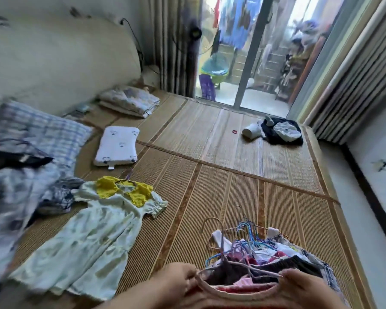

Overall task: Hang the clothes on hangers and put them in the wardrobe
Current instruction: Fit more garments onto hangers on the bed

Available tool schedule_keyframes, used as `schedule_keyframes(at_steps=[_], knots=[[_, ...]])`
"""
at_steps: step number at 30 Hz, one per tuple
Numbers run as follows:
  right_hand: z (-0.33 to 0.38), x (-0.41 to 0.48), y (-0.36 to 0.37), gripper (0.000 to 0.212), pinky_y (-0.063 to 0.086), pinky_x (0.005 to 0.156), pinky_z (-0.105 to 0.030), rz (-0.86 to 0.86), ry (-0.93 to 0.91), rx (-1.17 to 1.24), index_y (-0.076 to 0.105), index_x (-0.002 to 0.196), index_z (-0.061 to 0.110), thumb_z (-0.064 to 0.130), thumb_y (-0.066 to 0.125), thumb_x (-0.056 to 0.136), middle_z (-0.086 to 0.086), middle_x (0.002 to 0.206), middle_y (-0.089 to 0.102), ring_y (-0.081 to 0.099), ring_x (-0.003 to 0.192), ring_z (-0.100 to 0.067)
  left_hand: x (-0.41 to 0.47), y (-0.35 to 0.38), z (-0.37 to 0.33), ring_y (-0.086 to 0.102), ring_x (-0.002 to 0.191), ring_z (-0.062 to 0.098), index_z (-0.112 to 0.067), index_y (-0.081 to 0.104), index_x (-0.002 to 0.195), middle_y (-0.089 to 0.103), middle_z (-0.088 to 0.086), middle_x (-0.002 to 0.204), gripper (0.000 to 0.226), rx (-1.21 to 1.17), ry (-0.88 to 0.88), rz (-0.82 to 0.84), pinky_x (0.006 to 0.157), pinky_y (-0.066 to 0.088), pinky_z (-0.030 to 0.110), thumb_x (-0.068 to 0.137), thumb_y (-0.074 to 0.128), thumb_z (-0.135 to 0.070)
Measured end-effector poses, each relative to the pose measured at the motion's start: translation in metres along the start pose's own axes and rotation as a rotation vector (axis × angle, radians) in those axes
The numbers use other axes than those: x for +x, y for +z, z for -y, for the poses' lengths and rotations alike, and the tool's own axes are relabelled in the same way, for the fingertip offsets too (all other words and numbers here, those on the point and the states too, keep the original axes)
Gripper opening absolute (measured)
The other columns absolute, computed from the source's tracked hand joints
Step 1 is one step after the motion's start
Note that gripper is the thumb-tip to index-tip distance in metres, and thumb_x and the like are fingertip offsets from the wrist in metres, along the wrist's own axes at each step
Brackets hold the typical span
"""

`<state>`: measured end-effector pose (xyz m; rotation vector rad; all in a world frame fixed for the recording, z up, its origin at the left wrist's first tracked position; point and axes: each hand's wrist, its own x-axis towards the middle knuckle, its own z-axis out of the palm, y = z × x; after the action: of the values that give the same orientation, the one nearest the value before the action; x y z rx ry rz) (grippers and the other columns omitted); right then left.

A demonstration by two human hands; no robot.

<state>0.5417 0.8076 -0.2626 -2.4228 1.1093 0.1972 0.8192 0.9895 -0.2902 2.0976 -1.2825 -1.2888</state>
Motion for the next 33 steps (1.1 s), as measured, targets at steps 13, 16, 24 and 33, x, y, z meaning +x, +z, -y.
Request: schedule_keyframes(at_steps=[13, 16, 24, 33], knots=[[0.306, 0.005, 0.002, 0.052, 0.035, 0.063, 0.007, -0.104, -0.209, 0.156, 0.057, 0.065, 0.062, 0.018, 0.085, 0.066, 0.043, 0.060, 0.055, 0.051, 0.067, 0.028, -0.225, -0.172, 0.147, 0.058, 0.092, 0.010, -0.029, 0.066, 0.110, 0.068, -0.003, 0.104, 0.028, -0.100, -0.057, -0.519, 0.072, 0.039, 0.019, 0.087, 0.061, -0.043], [0.377, -0.001, 0.019, 0.058, 0.038, 0.063, 0.003, -0.089, -0.247, 0.212, 0.053, 0.048, 0.065, 0.020, 0.081, 0.071, 0.037, 0.057, 0.057, 0.053, 0.065, 0.024, -0.273, -0.197, 0.194, 0.058, 0.080, 0.006, -0.025, 0.071, 0.088, 0.070, -0.006, 0.088, 0.018, -0.103, -0.045, -0.558, 0.070, 0.040, 0.023, 0.087, 0.063, -0.042], [0.569, 0.007, 0.067, 0.020, 0.044, 0.064, -0.017, -0.011, -0.419, 0.404, 0.069, 0.068, 0.038, 0.026, 0.069, 0.083, 0.011, 0.070, 0.068, 0.060, 0.072, -0.003, -0.405, -0.290, 0.308, 0.063, 0.080, 0.002, -0.039, 0.067, 0.075, 0.070, -0.013, 0.079, 0.029, -0.137, -0.131, -0.887, 0.074, 0.046, 0.025, 0.075, 0.054, -0.065], [0.731, 0.097, 0.109, 0.017, 0.038, 0.053, -0.007, -0.058, -0.429, 0.658, 0.066, 0.070, 0.035, 0.032, 0.064, 0.086, 0.017, 0.070, 0.065, 0.056, 0.068, 0.004, -0.441, -0.449, 0.359, 0.059, 0.080, 0.015, -0.043, 0.060, 0.073, 0.060, -0.016, 0.072, 0.013, 0.054, -0.241, -1.207, 0.066, 0.036, 0.027, 0.085, 0.063, -0.042]])
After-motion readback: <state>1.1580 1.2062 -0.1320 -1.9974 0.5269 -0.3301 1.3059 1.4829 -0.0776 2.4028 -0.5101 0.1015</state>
